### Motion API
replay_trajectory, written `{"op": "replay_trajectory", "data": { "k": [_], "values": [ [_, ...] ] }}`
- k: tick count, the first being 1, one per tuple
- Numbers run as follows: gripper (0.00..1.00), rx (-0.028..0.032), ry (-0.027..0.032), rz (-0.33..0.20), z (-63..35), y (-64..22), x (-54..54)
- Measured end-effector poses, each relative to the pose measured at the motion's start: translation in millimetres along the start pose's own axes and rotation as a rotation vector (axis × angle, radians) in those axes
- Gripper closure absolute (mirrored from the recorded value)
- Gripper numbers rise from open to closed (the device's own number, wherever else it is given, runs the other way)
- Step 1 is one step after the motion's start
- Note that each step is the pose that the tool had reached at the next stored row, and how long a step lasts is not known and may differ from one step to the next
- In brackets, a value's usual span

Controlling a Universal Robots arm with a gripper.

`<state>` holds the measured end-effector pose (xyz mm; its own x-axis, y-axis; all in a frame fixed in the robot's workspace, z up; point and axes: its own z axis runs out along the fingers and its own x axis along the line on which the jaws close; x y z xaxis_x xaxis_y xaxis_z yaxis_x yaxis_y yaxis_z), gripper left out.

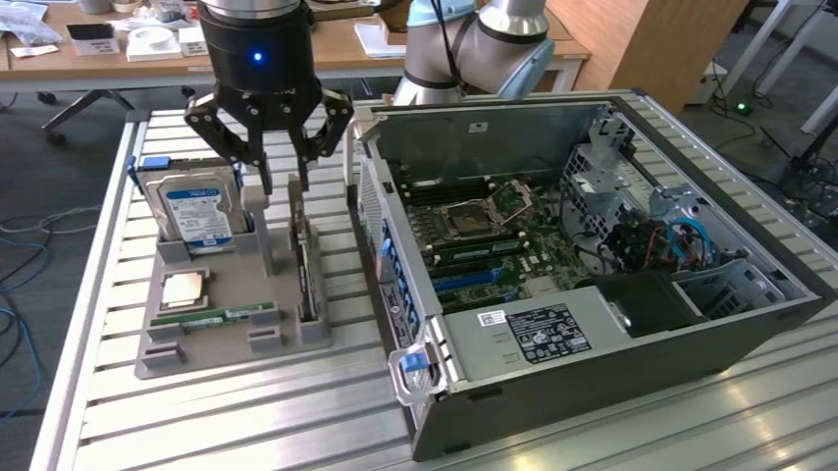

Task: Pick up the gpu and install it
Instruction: 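Pick up the gpu and move the gpu toward the slot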

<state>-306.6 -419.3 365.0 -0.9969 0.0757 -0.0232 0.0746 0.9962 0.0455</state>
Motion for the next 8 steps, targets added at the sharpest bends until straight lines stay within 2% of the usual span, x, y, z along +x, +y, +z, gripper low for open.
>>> {"op": "replay_trajectory", "data": {
  "k": [8],
  "values": [
    [0.58, -0.0001, -0.0001, 0.0, 5.9, -0.3, 0.2]
  ]
}}
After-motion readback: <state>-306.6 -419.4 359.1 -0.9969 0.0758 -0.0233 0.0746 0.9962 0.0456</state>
